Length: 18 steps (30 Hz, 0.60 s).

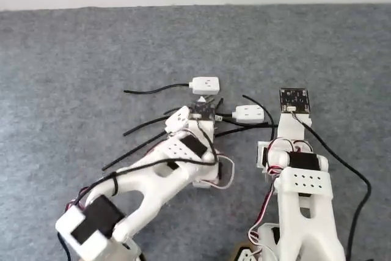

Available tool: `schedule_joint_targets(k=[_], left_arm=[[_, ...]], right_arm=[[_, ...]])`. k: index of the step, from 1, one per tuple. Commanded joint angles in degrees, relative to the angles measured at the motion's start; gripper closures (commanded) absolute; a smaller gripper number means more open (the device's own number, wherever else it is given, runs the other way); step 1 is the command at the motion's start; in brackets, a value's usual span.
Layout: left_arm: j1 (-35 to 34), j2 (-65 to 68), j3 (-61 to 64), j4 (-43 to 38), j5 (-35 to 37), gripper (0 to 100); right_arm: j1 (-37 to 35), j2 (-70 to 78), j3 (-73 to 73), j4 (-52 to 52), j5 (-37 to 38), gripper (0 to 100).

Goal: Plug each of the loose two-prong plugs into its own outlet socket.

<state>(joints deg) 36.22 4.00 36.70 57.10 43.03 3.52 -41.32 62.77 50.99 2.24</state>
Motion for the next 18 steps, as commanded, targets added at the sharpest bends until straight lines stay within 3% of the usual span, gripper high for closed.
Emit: schedule_joint_targets(k=[1, 6, 14, 18], left_arm=[[-3.43, 4.22, -4.35, -2.81, -0.26, 99], [-6.77, 10.37, -10.33, -2.55, 0.00, 97], [-6.07, 10.64, -10.07, 0.26, -0.18, 62], [-5.98, 10.46, -10.42, 4.31, -0.26, 60]], right_arm=[[-0.31, 0.31, -3.52, -0.92, -0.70, 99.1], [-0.31, 0.31, -3.52, -0.92, -0.70, 98.7], [-0.40, 0.31, -3.52, -0.92, -0.70, 98.8], [-0.40, -0.04, -3.52, -0.84, -0.70, 98.9]])
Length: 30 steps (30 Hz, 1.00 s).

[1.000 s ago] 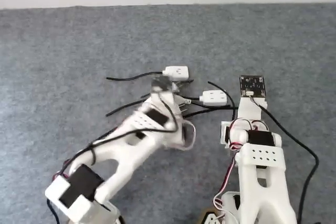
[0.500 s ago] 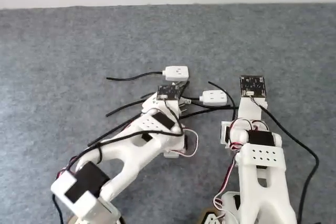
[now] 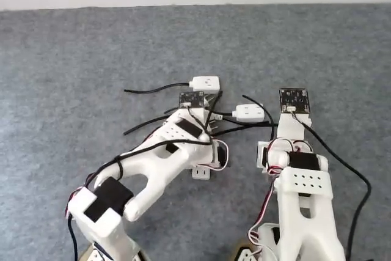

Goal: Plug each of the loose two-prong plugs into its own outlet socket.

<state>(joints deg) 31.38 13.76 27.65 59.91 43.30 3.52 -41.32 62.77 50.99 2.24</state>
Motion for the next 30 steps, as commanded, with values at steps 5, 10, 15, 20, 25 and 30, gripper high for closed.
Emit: schedule_joint_targets(k=[5, 10, 15, 20, 25, 30], left_arm=[[-1.41, -4.75, 2.68, 3.16, -0.62, 60], [-1.41, -14.86, 13.76, -0.97, -0.44, 60], [-1.49, -26.55, 21.41, -2.55, -3.52, 60], [-8.35, -34.29, 25.10, -3.16, -11.08, 60], [-15.74, -34.37, 28.53, -7.82, -15.12, 60], [-21.01, -34.81, 29.93, -9.93, -19.08, 72]], right_arm=[[-1.19, -0.22, -3.52, -0.84, -0.70, 99.0], [-3.65, -0.22, -3.43, -1.01, -0.70, 99.0], [-6.81, 0.13, -3.25, -2.68, -0.70, 99.0], [-7.52, 0.48, -3.16, -4.53, -2.81, 98.7], [-10.33, 2.51, -3.60, -4.44, -3.43, 98.7], [-11.91, 12.79, -9.14, -4.09, -3.52, 98.7]])
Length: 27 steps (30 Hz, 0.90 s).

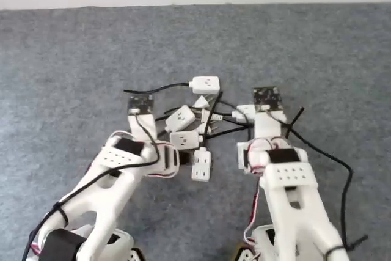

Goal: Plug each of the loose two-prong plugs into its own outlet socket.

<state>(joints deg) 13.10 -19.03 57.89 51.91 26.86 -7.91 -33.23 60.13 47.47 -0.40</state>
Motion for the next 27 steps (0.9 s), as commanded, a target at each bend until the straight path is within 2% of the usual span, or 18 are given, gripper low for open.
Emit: schedule_joint_targets(k=[1, 4, 6, 12, 19, 21, 24, 27], left_arm=[[-3.78, -2.02, -0.31, -2.37, -3.69, 77], [-6.15, -2.02, -0.31, -4.22, -6.59, 92], [-6.77, -1.93, -0.31, -5.19, -8.26, 97], [-6.59, -1.49, -0.31, -5.19, -9.49, 94], [-6.77, -1.49, -0.13, -5.19, -9.23, 82], [-6.77, -1.49, -0.13, -5.19, -9.14, 83], [-6.77, -1.49, -0.13, -5.54, -9.14, 88], [-6.86, -1.58, 0.57, -7.74, -9.14, 93]], right_arm=[[-0.48, 6.90, -7.91, -0.57, -0.88, 98.8], [-0.57, 11.91, -11.08, -0.57, -0.35, 98.7], [-0.57, 13.41, -12.04, 0.31, 1.14, 98.2], [-1.54, 14.64, -12.40, 2.33, 2.90, 86.8], [-1.54, 14.29, -13.36, 2.24, 2.37, 86.7], [-1.63, 14.20, -13.36, 2.33, 2.37, 89.5], [-1.63, 13.85, -13.45, 2.33, 2.37, 99.8], [-1.27, 10.77, -13.01, 4.26, 2.37, 98.9]])
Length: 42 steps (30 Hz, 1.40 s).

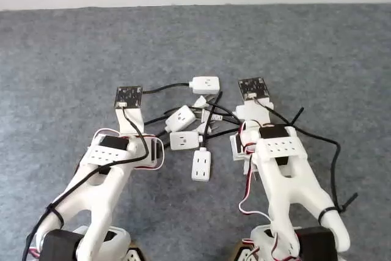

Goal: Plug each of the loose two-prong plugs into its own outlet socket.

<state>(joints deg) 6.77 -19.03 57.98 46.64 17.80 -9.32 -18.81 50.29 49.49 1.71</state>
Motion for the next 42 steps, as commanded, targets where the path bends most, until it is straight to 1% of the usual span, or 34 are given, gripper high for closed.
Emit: schedule_joint_targets(k=[1, 5, 9, 14, 22, 26, 30, 38, 42], left_arm=[[-0.53, -1.67, 0.92, -3.43, -0.09, 94], [-0.53, -2.02, 1.89, -4.75, -0.09, 94], [-0.53, -1.85, 1.89, -4.75, -0.09, 94], [-0.53, -1.49, 1.89, -5.45, -0.09, 95], [-0.53, -1.49, 1.98, -5.45, -0.09, 95], [-0.53, -1.49, 1.98, -5.45, -0.09, 95], [-0.53, -1.67, 2.07, -5.36, -0.09, 95], [-0.44, -1.67, 2.07, -5.36, -0.09, 94], [-0.44, -1.49, 1.98, -5.36, -0.09, 94]], right_arm=[[0.13, -5.23, -2.81, 2.95, 0.26, 99.1], [-0.13, -11.82, 2.37, 3.47, 1.05, 99.0], [0.04, -13.23, 6.77, 3.91, 6.51, 99.0], [0.75, -8.31, 4.22, 4.79, 6.51, 99.0], [5.58, 6.55, -6.07, 8.40, 6.42, 99.0], [5.93, 9.45, -8.44, 9.63, 6.77, 99.0], [5.58, 7.25, -8.35, 9.71, 6.77, 99.0], [4.18, -3.56, -5.45, 7.87, 6.24, 99.0], [4.09, -4.70, -5.71, 7.87, 6.33, 99.0]])
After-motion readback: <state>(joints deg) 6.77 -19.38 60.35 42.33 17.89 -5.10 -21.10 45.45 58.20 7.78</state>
